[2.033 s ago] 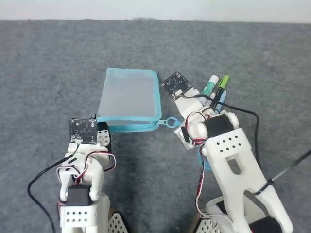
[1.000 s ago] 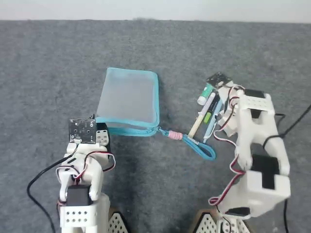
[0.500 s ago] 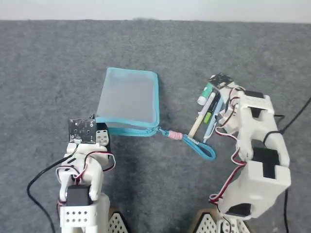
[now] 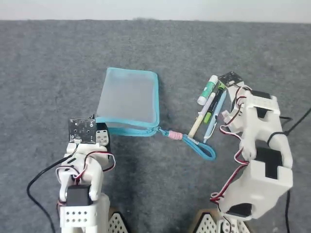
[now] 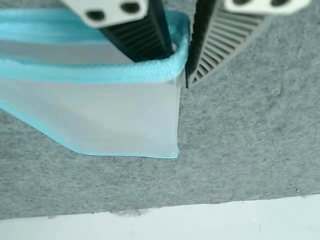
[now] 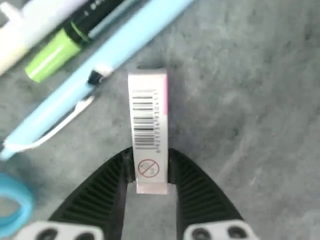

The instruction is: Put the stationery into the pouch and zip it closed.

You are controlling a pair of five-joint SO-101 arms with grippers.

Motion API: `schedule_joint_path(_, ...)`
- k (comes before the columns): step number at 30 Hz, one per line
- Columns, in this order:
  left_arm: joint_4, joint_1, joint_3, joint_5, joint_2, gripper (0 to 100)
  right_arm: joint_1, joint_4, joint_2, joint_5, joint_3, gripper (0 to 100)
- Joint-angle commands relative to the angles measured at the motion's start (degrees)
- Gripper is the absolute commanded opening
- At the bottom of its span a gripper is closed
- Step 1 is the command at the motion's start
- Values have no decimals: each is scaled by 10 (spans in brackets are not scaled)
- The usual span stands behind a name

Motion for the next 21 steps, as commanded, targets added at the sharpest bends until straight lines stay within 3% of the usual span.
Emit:
schedule_joint_path(1,-33,-4,-3,8,-4,11,-7,67,-109,-26,-6,7)
schedule_joint_path(7,-58,-4,11,7,-1,11,-73,162,-342,-62,32,7)
schedule_joint_path(13,-47,24,11,4,-4,11,-276,243,-538,-80,84,7)
schedule_joint_path(18,-44,63,11,-22,-4,11,-449,267,-545,-127,86,6)
schedule_joint_path(21,-44,91,11,-24,-4,11,-497,258,-501,-152,83,6)
